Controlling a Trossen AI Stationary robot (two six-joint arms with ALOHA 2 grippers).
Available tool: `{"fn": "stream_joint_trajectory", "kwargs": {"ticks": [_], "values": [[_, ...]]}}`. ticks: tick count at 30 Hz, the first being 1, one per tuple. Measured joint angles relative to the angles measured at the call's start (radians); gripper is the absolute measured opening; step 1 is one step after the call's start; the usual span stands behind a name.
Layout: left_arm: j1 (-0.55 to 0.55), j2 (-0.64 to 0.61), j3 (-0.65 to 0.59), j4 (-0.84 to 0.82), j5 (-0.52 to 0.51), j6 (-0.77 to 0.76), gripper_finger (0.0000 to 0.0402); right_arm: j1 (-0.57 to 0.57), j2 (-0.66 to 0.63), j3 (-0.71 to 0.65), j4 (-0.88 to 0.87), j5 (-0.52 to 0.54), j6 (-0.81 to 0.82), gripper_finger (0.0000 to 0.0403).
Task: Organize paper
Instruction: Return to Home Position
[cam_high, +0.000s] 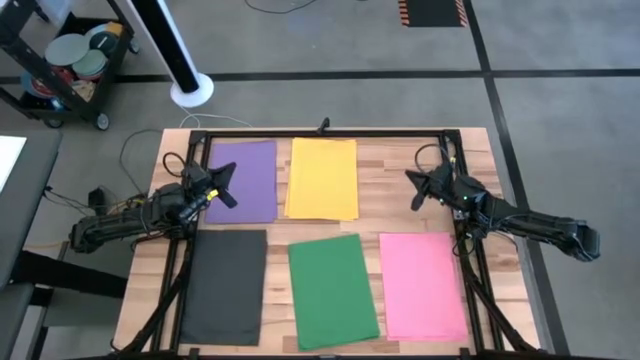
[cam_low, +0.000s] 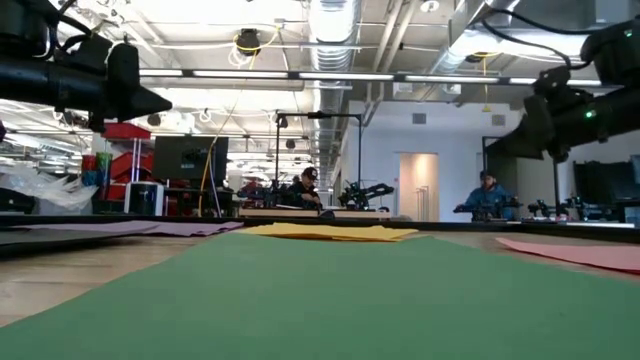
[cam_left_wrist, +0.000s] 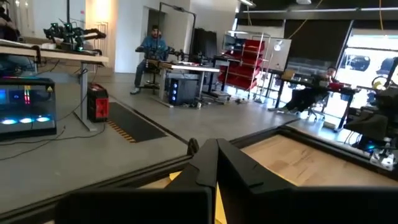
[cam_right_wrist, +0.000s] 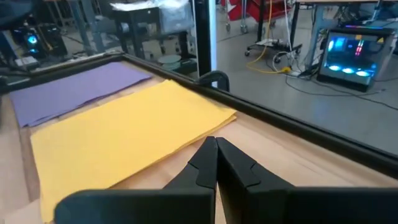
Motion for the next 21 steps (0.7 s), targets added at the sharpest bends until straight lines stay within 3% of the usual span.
{"fn": "stream_joint_trajectory", "kwargs": {"ticks": [21], "values": [[0.000, 0.016, -0.002, -0.006, 0.024, -0.002, 0.0000, 0.035, 0.000, 0.000, -0.018, -0.008, 0.008, 0.0000]]}}
